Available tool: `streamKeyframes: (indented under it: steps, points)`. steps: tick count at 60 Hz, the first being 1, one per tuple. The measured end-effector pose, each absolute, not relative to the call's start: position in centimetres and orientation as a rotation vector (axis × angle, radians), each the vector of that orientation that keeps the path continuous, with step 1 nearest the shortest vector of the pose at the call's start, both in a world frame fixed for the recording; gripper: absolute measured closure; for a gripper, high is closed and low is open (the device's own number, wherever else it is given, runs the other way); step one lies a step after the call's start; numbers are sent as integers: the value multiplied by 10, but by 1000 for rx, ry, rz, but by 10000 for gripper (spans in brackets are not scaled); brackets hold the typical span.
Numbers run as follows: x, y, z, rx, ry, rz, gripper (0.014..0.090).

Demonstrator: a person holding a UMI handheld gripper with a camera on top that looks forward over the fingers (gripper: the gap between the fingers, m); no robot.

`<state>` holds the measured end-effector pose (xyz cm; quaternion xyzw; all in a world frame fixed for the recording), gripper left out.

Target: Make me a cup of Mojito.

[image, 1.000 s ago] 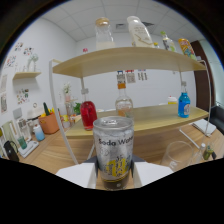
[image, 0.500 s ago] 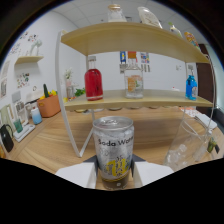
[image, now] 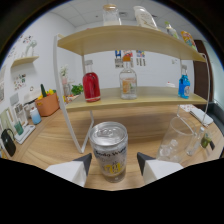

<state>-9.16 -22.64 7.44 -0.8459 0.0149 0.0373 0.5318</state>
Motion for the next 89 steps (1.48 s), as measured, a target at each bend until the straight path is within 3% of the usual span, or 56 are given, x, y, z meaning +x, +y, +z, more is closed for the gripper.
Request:
streamKeyframes:
  steps: [15,25,53,89]
  points:
    - [-88,-270,141,-2056,49,78,200]
    - [-61,-303,160,-2096,51,24,198]
    - [25,-365,122,-2211,23,-77,198]
    - [39,-370,118,-2209,-39,-53,190]
